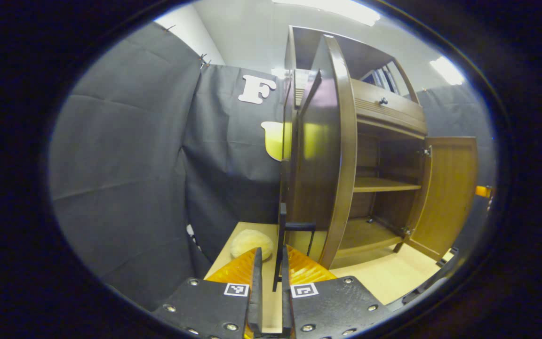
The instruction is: Open the right door of the double-door shoe cabinet with the right hand, and open the left door with the left hand.
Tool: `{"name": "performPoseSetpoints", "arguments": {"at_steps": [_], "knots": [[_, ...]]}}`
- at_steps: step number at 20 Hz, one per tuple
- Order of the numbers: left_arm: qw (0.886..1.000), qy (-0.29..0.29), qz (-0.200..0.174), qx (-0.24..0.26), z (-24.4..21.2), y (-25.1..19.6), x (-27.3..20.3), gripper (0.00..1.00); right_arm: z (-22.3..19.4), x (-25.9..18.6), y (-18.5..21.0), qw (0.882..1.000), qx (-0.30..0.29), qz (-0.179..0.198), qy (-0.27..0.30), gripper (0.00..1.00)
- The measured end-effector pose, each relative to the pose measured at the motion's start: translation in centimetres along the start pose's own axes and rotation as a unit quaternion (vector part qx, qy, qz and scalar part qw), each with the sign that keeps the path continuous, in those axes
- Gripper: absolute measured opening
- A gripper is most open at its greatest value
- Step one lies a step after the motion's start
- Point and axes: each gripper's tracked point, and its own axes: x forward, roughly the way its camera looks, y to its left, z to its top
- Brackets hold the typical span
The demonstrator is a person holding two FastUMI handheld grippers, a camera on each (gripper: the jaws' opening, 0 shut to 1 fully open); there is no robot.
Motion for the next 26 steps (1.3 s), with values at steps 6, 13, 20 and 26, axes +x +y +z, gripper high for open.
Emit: {"name": "performPoseSetpoints", "arguments": {"at_steps": [6,13,20,26], "knots": [[1.0,0.014,0.01,0.024,-0.8,1.2,-1.2,0.17,-1.4,-1.6,1.0,1.0,-0.002,0.008,0.017,0.92],[0.997,-0.028,0.053,0.048,1.7,2.5,-1.4,0.38,-1.3,-3.3,2.5,1.0,0.013,0.012,0.009,0.98],[0.996,-0.075,0.042,0.01,3.4,-0.2,1.1,0.95,-1.2,-3.2,5.3,0.999,0.012,0.005,0.043,0.98],[0.997,-0.073,0.022,-0.007,3.5,-6.0,4.9,0.96,1.0,-3.3,10.0,0.999,-0.007,0.048,0.017,0.98]]}}
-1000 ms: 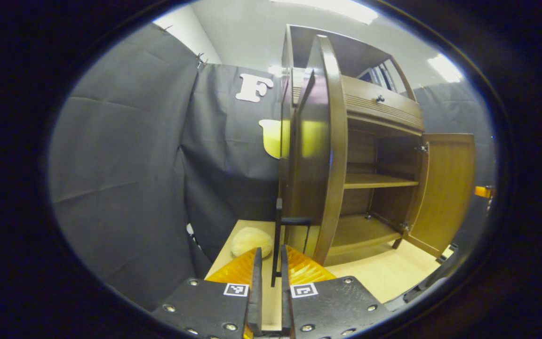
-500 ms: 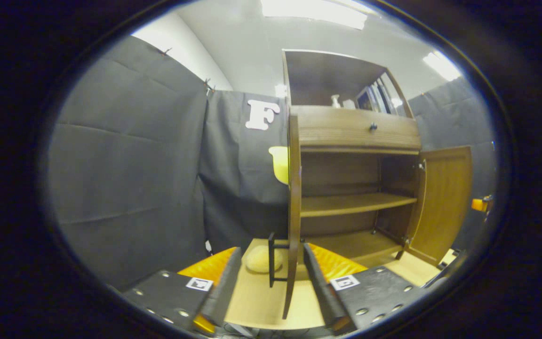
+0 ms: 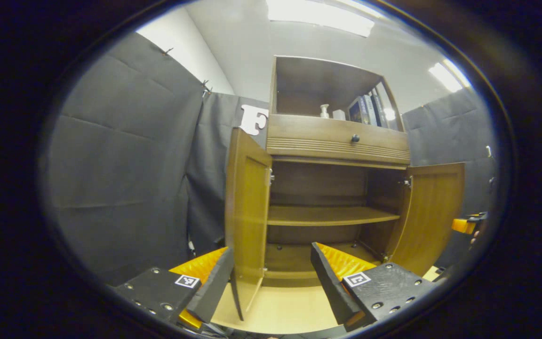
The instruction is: Open the right door of the double-door shoe cabinet with the right hand, and open the left door with the left hand.
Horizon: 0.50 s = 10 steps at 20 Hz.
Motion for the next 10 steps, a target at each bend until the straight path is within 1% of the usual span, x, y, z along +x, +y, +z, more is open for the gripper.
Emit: {"name": "performPoseSetpoints", "arguments": {"at_steps": [3,5,10], "knots": [[1.0,0.002,-0.024,-0.009,-1.1,-2.6,1.1,0.94,-0.1,0.2,1.4,1.0,-0.007,0.014,-0.006,0.98],[1.0,0.003,-0.026,-0.005,-1.5,-2.9,2.1,0.95,-0.1,0.5,2.2,1.0,-0.004,0.02,-0.009,0.98],[0.999,-0.008,-0.034,-0.003,-1.4,-2.9,1.9,0.95,0.9,0.9,3.3,0.999,-0.001,0.027,-0.023,0.98]]}}
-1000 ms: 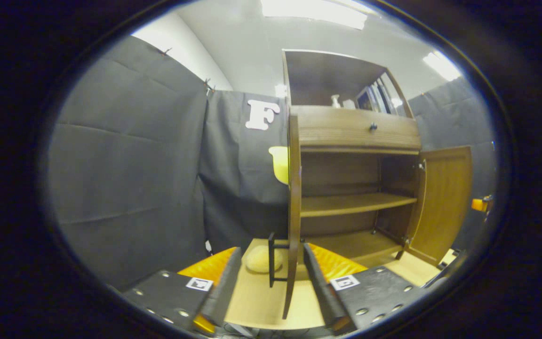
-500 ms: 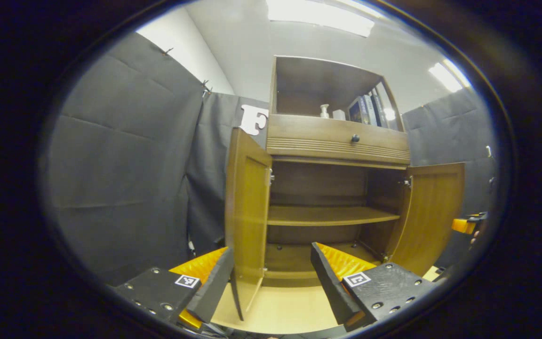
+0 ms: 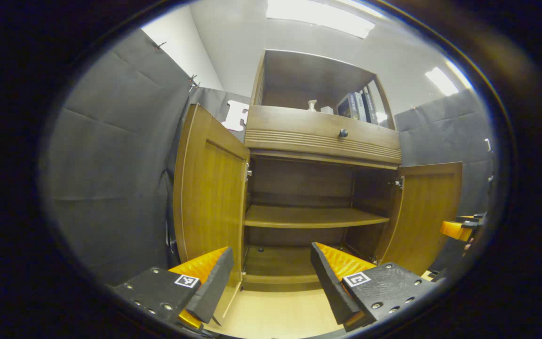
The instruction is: Open the right door of the double-door shoe cabinet with the right hand, and open the left door with the left hand.
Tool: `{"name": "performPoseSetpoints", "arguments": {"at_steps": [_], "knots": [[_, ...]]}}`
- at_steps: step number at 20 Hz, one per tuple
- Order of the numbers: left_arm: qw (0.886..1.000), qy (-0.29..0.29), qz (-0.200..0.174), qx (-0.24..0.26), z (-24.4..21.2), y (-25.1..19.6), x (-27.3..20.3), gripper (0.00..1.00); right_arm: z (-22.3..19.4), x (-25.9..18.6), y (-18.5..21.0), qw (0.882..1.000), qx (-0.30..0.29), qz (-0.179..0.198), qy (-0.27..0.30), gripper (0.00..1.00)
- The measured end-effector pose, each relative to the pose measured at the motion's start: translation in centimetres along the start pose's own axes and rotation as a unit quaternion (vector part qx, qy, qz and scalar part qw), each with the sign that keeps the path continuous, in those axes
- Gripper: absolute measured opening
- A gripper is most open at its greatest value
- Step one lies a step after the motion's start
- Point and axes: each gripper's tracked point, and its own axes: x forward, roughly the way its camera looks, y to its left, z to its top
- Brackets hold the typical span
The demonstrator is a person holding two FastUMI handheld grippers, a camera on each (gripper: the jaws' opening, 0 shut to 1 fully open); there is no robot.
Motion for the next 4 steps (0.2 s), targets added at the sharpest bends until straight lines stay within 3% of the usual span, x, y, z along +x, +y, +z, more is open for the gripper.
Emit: {"name": "performPoseSetpoints", "arguments": {"at_steps": [4], "knots": [[1.0,-0.004,-0.001,0.019,0.16,0.5,1.02,0.94,0.44,0.35,0.31,1.0,0.008,0.002,0.002,0.92]]}}
